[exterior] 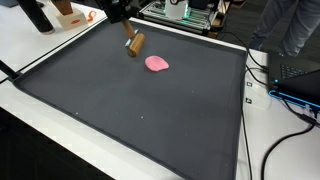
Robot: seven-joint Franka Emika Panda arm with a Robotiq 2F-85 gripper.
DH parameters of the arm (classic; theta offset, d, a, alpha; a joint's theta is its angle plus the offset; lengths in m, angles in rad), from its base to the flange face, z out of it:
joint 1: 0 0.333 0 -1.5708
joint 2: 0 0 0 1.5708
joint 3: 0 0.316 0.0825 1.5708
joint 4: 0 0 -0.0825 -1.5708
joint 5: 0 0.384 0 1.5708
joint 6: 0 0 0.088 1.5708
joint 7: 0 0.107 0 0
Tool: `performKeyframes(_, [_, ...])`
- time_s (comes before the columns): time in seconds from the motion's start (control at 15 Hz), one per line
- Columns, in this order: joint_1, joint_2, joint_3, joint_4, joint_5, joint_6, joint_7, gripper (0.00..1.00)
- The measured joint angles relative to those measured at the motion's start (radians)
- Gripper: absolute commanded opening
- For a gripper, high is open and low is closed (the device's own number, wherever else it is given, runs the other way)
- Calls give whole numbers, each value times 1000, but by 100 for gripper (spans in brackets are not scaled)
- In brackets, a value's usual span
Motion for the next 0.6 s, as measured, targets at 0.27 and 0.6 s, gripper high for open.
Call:
performKeyframes(0.27, [27, -49, 19, 3, -73, 0, 75, 24])
performKeyframes(0.6, [75, -114, 61, 5, -213, 0, 220, 24])
